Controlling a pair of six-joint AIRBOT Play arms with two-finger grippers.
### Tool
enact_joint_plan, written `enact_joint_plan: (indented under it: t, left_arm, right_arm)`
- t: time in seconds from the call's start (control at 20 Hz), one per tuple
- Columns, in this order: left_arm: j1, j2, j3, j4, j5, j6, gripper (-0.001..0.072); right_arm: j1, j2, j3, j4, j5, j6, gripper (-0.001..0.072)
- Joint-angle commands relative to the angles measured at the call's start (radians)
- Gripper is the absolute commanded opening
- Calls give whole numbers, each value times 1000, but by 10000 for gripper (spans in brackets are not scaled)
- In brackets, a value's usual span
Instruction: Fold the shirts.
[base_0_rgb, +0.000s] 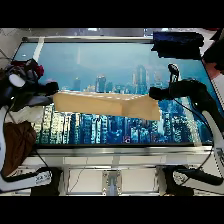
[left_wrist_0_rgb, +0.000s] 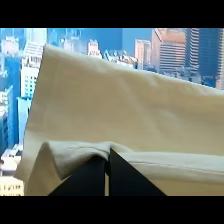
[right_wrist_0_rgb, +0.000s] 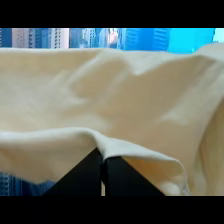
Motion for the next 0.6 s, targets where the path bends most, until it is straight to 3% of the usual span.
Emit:
enact_joint_plan:
  t: [0.0, 0.15, 0.3, 0.35, 0.4, 0.45, 0.5, 0.55]
  left_arm:
    - [-61, -237, 181, 83, 23, -45, 6]
    - [-98, -321, 203, 117, 68, -50, 6]
    - [-101, -364, 203, 187, 90, -146, 7]
    - [-98, -367, 204, 192, 91, -154, 8]
    - [-97, -363, 204, 191, 90, -154, 54]
    - [-98, -352, 204, 191, 89, -154, 256]
    - [-103, -334, 204, 190, 90, -154, 527]
    - [-109, -309, 204, 179, 90, -153, 623]
  right_arm:
    - [-2, -197, 110, -18, 70, 8, 15]
    - [-2, -276, 145, -19, 99, 8, 15]
    - [-3, -289, 145, -25, 124, 9, 16]
    - [-7, -286, 145, -23, 124, 9, 28]
    - [-13, -280, 150, -25, 114, 8, 109]
    - [-16, -278, 165, -27, 91, 8, 249]
    - [-21, -274, 193, -33, 58, 7, 358]
    - [-28, -268, 226, -47, 23, 5, 359]
